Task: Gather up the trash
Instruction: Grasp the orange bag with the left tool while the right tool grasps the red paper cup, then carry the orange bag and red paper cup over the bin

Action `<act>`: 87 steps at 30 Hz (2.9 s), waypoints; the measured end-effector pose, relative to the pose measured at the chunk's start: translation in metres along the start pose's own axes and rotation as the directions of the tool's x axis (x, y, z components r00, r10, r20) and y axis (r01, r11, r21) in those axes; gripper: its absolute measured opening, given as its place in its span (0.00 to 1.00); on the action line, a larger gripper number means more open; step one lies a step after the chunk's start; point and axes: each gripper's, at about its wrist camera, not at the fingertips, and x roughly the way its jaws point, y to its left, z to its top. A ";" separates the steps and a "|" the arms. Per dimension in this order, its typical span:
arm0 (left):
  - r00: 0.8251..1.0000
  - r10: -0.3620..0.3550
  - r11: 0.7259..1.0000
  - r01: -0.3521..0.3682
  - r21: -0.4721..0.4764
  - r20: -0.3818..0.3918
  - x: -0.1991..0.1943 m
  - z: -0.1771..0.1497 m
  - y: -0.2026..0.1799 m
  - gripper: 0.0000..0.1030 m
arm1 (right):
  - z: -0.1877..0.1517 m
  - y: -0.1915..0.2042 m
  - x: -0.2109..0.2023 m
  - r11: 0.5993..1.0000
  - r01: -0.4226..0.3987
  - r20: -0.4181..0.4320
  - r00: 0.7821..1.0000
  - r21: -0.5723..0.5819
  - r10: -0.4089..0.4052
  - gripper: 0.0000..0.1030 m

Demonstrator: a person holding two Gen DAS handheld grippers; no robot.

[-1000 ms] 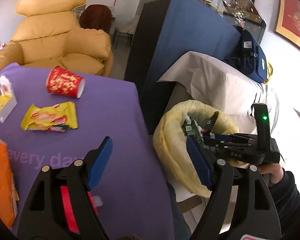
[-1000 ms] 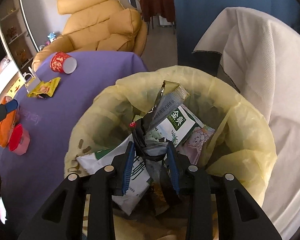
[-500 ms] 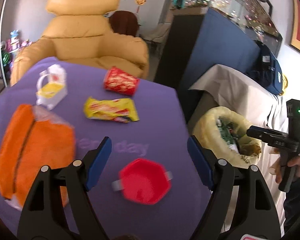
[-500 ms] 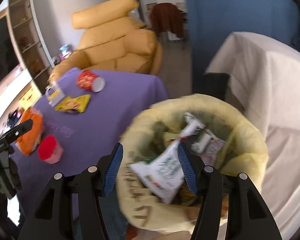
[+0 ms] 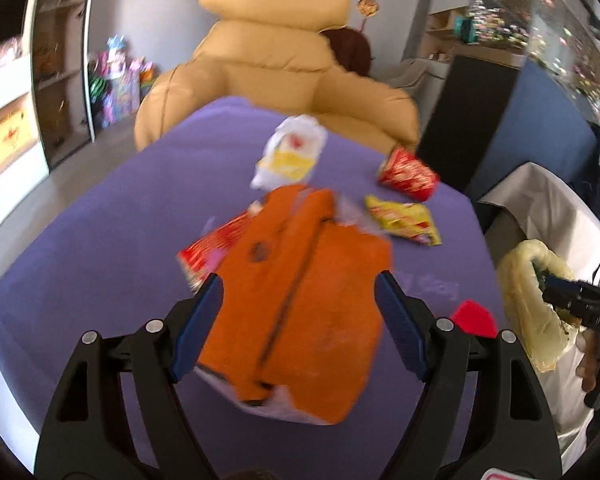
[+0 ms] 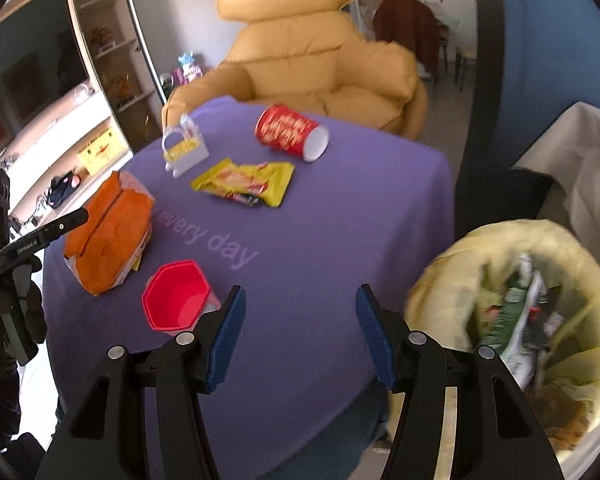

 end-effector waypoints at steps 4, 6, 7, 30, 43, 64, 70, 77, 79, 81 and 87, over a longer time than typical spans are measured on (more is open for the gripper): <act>0.998 -0.032 0.997 0.029 -0.068 -0.048 0.017 -0.004 0.020 0.71 | -0.003 0.012 0.021 1.000 -0.012 -0.048 0.999 -0.011 0.012 0.52; 0.997 -0.035 0.995 0.027 -0.097 -0.074 0.025 -0.006 0.026 0.63 | -0.004 0.019 0.027 1.000 0.001 -0.059 0.998 -0.027 -0.002 0.52; 0.996 -0.040 0.994 0.030 -0.109 -0.084 0.028 -0.007 0.028 0.58 | -0.003 0.022 0.028 0.999 0.008 -0.061 0.998 -0.035 -0.010 0.52; 0.980 -0.194 0.981 0.193 0.029 0.037 -0.004 0.024 -0.013 0.44 | 0.158 0.038 0.125 0.894 0.061 0.117 0.993 -0.443 -0.010 0.53; 0.990 -0.128 0.990 0.125 -0.061 -0.059 0.028 0.017 0.020 0.46 | 0.176 0.027 0.217 0.893 0.040 -0.088 0.992 -0.448 -0.089 0.58; 0.988 -0.086 0.995 0.092 0.039 -0.125 0.068 0.022 -0.020 0.49 | 0.046 0.038 0.085 0.980 -0.055 -0.067 0.997 -0.192 0.043 0.52; 0.984 -0.099 0.993 0.106 0.042 -0.146 0.067 0.019 -0.025 0.15 | 0.029 0.032 0.061 0.990 -0.060 -0.025 0.998 -0.130 0.057 0.52; 0.996 -0.073 0.991 0.077 0.108 -0.046 0.025 0.032 -0.041 0.10 | 0.028 0.030 0.022 0.991 -0.045 0.056 0.997 -0.127 0.053 0.52; 0.997 -0.075 0.990 0.076 0.119 -0.018 0.012 0.036 -0.048 0.10 | 0.029 0.030 0.011 0.991 -0.042 0.082 0.995 -0.128 0.053 0.52; 0.997 -0.076 0.988 0.073 0.138 0.014 -0.002 0.040 -0.056 0.10 | 0.029 0.031 -0.002 0.990 -0.038 0.112 0.992 -0.133 0.053 0.52; 0.992 -0.101 0.980 0.086 0.182 0.076 -0.032 0.048 -0.084 0.10 | 0.026 0.027 -0.033 0.990 -0.018 0.171 0.984 -0.142 0.043 0.52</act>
